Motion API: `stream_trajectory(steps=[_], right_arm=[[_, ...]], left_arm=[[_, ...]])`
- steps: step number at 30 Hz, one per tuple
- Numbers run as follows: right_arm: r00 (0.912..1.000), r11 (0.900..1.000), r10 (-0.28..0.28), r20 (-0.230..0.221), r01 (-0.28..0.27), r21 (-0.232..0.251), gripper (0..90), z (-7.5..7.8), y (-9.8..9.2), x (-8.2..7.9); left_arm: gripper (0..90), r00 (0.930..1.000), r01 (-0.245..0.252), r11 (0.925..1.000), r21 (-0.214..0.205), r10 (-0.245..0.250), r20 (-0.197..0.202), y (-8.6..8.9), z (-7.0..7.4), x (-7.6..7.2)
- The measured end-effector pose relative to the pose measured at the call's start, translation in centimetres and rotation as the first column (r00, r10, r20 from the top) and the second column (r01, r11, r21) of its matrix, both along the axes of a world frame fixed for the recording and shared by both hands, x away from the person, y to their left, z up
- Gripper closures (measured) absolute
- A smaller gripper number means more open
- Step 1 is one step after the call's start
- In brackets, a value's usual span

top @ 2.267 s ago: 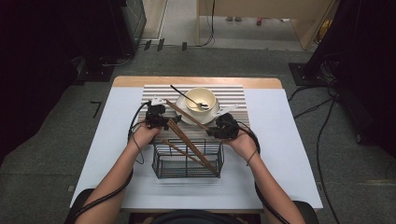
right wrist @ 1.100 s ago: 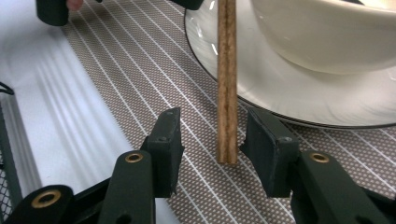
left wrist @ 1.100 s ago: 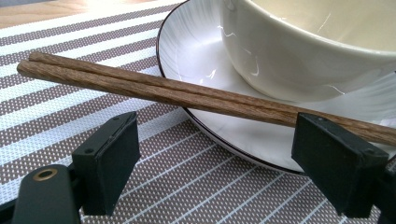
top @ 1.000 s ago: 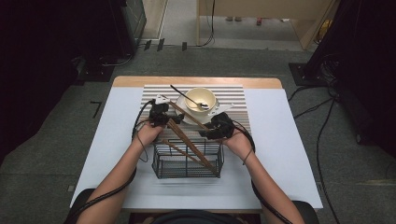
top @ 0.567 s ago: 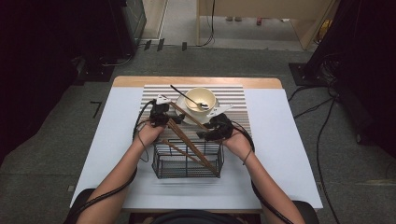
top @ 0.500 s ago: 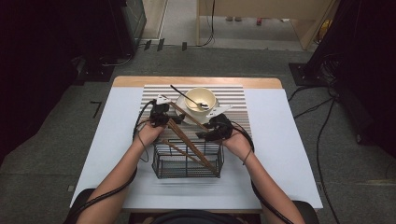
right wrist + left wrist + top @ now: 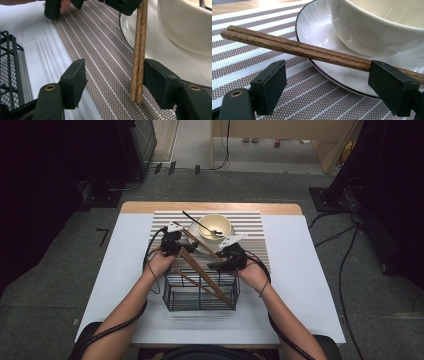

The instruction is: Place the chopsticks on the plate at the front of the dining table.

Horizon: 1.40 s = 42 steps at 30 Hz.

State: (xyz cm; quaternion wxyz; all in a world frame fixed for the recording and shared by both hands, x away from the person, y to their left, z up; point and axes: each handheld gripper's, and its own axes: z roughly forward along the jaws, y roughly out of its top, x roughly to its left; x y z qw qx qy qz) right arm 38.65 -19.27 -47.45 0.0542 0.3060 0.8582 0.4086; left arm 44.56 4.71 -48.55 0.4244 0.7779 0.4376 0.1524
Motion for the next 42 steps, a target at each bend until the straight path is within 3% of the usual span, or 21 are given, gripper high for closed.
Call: stream_trajectory(steps=[42], right_arm=[[0.9991, 0.9987, 0.043, 0.004, -0.043, 0.026, 35.7, -0.2, 1.3, -0.4]], left_arm=[[15.4, 0.9997, -0.005, 1.0000, -0.001, 0.005, 0.024, -0.2, 0.1, 0.1]])
